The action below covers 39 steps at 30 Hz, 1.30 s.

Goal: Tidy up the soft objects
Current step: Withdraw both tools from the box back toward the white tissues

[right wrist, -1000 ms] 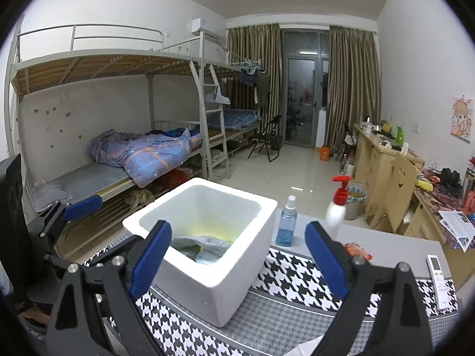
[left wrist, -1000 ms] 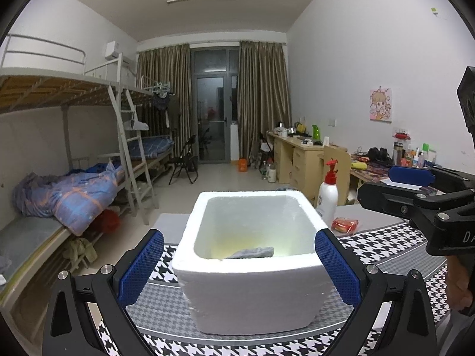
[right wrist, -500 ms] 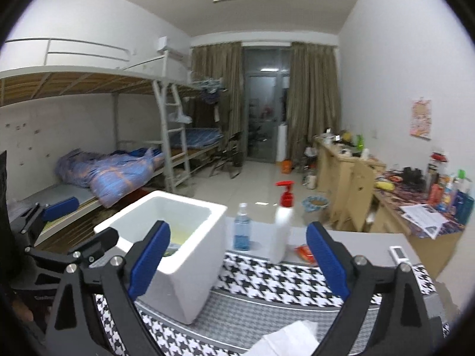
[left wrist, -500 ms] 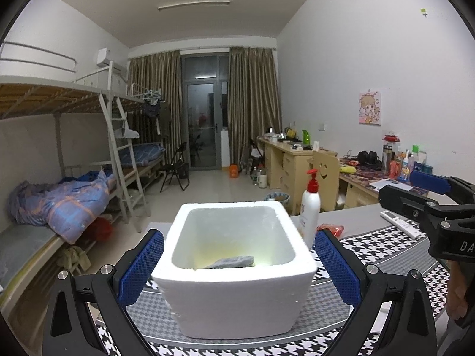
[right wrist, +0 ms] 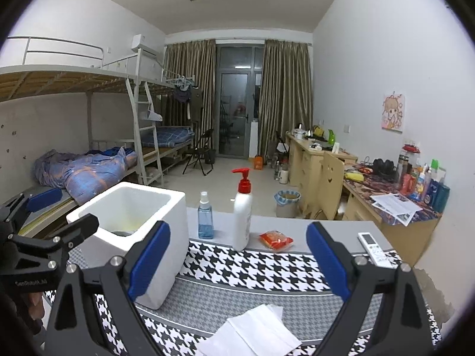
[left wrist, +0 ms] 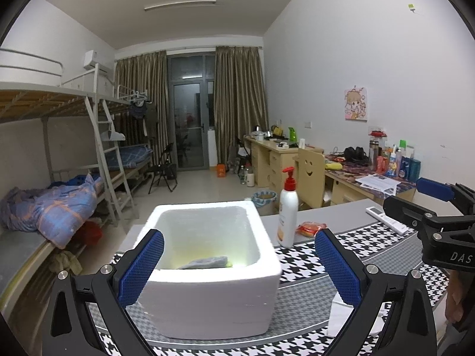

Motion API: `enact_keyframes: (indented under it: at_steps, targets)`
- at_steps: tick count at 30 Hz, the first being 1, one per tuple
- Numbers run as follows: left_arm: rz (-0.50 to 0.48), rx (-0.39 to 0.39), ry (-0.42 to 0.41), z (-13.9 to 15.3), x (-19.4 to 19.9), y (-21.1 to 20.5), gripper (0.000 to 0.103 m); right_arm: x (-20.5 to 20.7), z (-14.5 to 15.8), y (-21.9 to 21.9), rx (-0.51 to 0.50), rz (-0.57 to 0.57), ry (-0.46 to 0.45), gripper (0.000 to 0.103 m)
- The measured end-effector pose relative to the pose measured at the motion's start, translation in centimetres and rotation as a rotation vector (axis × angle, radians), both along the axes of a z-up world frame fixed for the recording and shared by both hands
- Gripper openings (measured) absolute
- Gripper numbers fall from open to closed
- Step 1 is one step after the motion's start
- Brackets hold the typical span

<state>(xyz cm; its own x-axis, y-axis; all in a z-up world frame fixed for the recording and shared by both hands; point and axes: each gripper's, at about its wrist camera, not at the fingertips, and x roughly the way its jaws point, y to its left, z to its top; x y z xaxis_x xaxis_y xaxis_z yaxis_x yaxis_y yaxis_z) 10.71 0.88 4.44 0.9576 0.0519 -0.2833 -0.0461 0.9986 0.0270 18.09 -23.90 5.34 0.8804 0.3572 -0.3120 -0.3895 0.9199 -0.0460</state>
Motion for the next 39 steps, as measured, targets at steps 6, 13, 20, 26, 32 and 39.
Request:
enact_keyframes:
  at_steps: [6, 13, 20, 26, 32, 39]
  targets:
    - [-0.024, 0.000, 0.010, -0.1, 0.1, -0.9, 0.102, -0.3, -0.3, -1.2, -0.001, -0.013, -0.001, 0.095]
    - [-0.049, -0.006, 0.025, -0.5, 0.1, -1.7, 0.102, -0.9, -0.5, -2.4, 0.009, -0.031, -0.001, 0.095]
    - [-0.076, -0.016, 0.034, -0.9, -0.1, -2.3, 0.102, -1.2, -0.7, -3.9, 0.021, -0.056, 0.008, 0.096]
    - [-0.104, -0.017, 0.048, -1.3, -0.1, -3.1, 0.102, -1.5, -1.0, -4.6, 0.021, -0.075, 0.011, 0.096]
    - [-0.129, -0.017, 0.064, -2.1, -0.2, -3.8, 0.102, -1.8, -1.3, -5.2, 0.009, -0.079, 0.013, 0.096]
    - [-0.144, -0.016, 0.072, -3.1, -0.4, -4.4, 0.102, -1.8, -2.3, -6.6, 0.047, -0.094, 0.035, 0.096]
